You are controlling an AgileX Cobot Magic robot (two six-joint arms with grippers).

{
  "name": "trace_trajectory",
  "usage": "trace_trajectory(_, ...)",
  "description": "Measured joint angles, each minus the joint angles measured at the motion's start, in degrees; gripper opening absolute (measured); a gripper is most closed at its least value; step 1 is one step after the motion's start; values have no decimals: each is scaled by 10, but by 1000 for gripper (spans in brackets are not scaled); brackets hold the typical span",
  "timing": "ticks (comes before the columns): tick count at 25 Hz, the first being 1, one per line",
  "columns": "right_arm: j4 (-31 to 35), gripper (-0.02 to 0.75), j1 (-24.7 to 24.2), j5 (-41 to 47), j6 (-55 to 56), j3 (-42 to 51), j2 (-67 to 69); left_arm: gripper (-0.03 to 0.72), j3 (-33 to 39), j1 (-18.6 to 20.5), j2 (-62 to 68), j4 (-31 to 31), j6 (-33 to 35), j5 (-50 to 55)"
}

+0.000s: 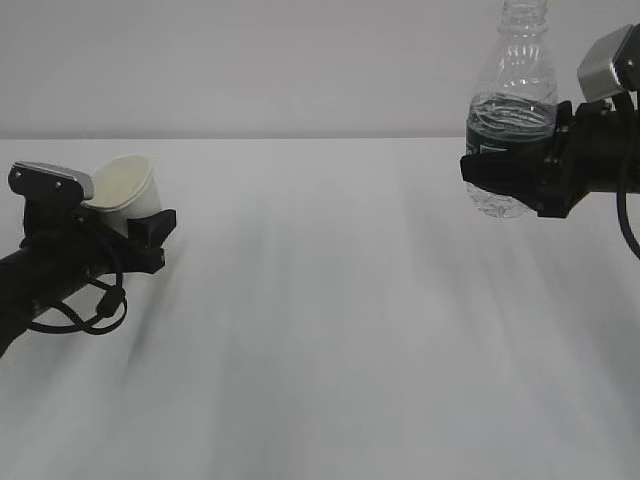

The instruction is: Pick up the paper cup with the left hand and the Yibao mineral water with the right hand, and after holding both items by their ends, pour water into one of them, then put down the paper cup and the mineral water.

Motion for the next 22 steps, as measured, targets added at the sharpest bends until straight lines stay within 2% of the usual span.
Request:
trace_trajectory(15, -1, 435, 0, 0, 1, 0, 0, 453, 0, 0, -61, 281, -158, 15)
trace_trajectory(22, -15, 435, 0, -1, 13, 0, 0, 452, 0, 0, -100, 380, -215, 18)
